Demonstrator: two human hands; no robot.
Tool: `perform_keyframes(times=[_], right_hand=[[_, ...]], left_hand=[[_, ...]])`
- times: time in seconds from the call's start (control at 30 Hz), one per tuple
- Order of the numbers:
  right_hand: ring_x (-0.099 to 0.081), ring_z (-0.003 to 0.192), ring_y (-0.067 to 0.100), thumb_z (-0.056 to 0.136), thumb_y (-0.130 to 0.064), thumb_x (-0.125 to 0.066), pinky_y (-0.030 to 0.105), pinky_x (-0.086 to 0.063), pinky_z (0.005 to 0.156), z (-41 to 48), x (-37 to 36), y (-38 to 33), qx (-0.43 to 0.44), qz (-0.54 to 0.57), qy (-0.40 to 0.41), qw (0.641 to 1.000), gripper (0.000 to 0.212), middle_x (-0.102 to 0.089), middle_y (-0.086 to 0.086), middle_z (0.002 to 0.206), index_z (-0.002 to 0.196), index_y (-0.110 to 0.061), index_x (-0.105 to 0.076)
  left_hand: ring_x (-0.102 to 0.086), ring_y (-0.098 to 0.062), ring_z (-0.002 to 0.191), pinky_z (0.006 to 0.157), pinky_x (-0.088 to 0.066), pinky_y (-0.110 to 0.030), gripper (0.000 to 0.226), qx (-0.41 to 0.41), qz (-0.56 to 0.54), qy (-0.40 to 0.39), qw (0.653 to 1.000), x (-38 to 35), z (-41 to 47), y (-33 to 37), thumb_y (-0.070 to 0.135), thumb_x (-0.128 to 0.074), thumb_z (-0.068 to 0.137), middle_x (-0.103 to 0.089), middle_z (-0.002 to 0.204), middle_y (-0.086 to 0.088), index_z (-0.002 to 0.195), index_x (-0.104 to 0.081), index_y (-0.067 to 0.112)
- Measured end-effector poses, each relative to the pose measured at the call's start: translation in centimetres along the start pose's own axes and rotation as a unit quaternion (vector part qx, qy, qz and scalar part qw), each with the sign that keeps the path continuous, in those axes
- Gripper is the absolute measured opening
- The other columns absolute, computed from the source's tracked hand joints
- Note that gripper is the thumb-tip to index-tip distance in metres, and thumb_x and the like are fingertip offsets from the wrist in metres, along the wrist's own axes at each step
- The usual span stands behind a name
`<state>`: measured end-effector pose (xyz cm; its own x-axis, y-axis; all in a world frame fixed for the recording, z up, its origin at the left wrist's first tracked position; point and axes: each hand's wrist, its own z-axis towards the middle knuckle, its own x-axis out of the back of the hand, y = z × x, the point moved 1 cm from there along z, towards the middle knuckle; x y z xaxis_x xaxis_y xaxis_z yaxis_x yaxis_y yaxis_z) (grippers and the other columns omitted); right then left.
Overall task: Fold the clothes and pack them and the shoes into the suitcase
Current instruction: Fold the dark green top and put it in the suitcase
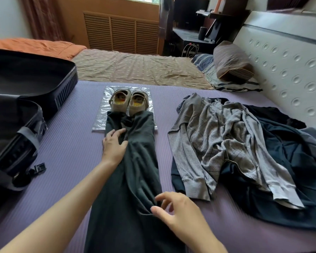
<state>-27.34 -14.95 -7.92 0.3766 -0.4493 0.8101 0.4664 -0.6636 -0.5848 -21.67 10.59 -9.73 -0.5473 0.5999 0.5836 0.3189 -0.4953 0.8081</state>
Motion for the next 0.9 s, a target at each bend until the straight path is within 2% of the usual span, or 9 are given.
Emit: perform_keyframes(times=[0.13, 0.27, 0.33, 0.43, 0.6, 0.67, 0.77, 0.83, 0.9], right_hand=[[-0.047, 0.094, -0.002, 0.076, -0.057, -0.065, 0.012, -0.04, 0.082, -2.7, 0.6, 2.1, -0.023, 0.002, -0.062, 0.998, 0.025, -0.057, -0.018, 0.084, 0.091, -0.038, -0.061], [-0.052, 0.085, -0.003, 0.074, -0.039, -0.073, 0.011, -0.04, 0.072, -4.8, 0.8, 1.6, -0.015, 0.051, -0.048, 0.997, 0.018, -0.06, -0.021, 0.08, 0.07, -0.035, -0.055], [-0.054, 0.072, -0.001, 0.071, -0.044, -0.07, 0.012, -0.04, 0.066, -5.7, 0.7, 0.4, 0.008, 0.087, -0.027, 0.996, 0.017, -0.06, -0.026, 0.077, 0.071, -0.037, -0.055], [-0.052, 0.069, -0.005, 0.067, -0.055, -0.057, 0.009, -0.041, 0.068, -7.4, -1.0, -1.9, 0.09, 0.072, -0.008, 0.993, 0.023, -0.057, -0.03, 0.079, 0.084, -0.041, -0.052], [-0.054, 0.072, -0.008, 0.069, -0.05, -0.057, 0.006, -0.039, 0.05, -9.9, -6.6, -3.2, 0.199, -0.034, -0.02, 0.979, 0.024, -0.054, -0.018, 0.085, 0.089, -0.038, -0.058], [-0.052, 0.07, -0.008, 0.076, -0.054, -0.059, 0.004, -0.039, 0.055, -10.9, -7.5, -2.4, 0.19, 0.006, -0.04, 0.981, 0.024, -0.053, -0.019, 0.089, 0.094, -0.039, -0.061], [-0.052, 0.071, -0.009, 0.08, -0.045, -0.058, 0.004, -0.041, 0.068, -11.8, -6.7, -0.7, 0.137, 0.062, 0.035, 0.988, 0.021, -0.053, -0.024, 0.096, 0.101, -0.042, -0.059], [-0.055, 0.081, -0.005, 0.076, -0.037, -0.058, 0.007, -0.043, 0.074, -12.1, -5.8, 1.2, 0.084, 0.068, 0.103, 0.989, 0.034, -0.052, -0.025, 0.1, 0.106, -0.052, -0.051], [-0.054, 0.093, 0.0, 0.072, -0.031, -0.06, 0.011, -0.043, 0.081, -12.5, -5.7, 2.9, 0.04, 0.067, 0.107, 0.991, 0.055, -0.049, -0.025, 0.11, 0.111, -0.065, -0.04]], left_hand=[[-0.048, -0.018, 0.12, 0.108, -0.035, -0.036, 0.04, -0.073, -0.073, -0.031, 0.994, 1.5, -7.6, -0.1, 0.003, -0.06, 0.086, -0.053, 0.124, -0.004, 0.117, -0.06, 0.029], [-0.06, -0.001, 0.098, 0.086, -0.042, -0.007, 0.041, -0.047, -0.142, -0.05, 0.987, 3.2, -15.5, 0.3, 0.0, -0.06, 0.086, -0.061, 0.111, 0.006, 0.11, -0.061, 0.033], [-0.063, -0.001, 0.096, 0.086, -0.046, -0.012, 0.038, -0.019, -0.184, -0.064, 0.981, 3.7, -18.6, 0.1, 0.003, -0.059, 0.088, -0.065, 0.11, 0.007, 0.113, -0.061, 0.033], [-0.067, -0.011, 0.096, 0.084, -0.054, -0.033, 0.038, 0.036, -0.246, -0.066, 0.966, 4.3, -22.3, -0.7, 0.003, -0.056, 0.09, -0.067, 0.109, 0.003, 0.114, -0.06, 0.033], [-0.069, -0.012, 0.085, 0.069, -0.057, -0.03, 0.04, 0.135, -0.281, -0.052, 0.949, 4.6, -26.3, -2.2, 0.009, -0.061, 0.088, -0.067, 0.102, 0.001, 0.112, -0.055, 0.04], [-0.069, -0.009, 0.079, 0.072, -0.057, -0.03, 0.046, 0.142, -0.249, -0.045, 0.957, 4.5, -27.3, -2.5, 0.011, -0.069, 0.082, -0.067, 0.1, 0.004, 0.111, -0.052, 0.043], [-0.068, -0.006, 0.076, 0.07, -0.05, -0.017, 0.061, 0.122, -0.186, -0.036, 0.974, 3.9, -28.1, -2.7, 0.013, -0.079, 0.072, -0.065, 0.097, 0.008, 0.116, -0.048, 0.041], [-0.067, -0.008, 0.077, 0.066, -0.048, -0.011, 0.066, 0.117, -0.163, -0.031, 0.979, 3.5, -28.3, -3.0, 0.011, -0.081, 0.07, -0.064, 0.096, 0.007, 0.117, -0.045, 0.04], [-0.065, -0.004, 0.077, 0.067, -0.046, -0.006, 0.064, 0.106, -0.144, -0.029, 0.984, 3.3, -28.6, -3.5, 0.006, -0.078, 0.072, -0.064, 0.092, 0.004, 0.114, -0.045, 0.043]])
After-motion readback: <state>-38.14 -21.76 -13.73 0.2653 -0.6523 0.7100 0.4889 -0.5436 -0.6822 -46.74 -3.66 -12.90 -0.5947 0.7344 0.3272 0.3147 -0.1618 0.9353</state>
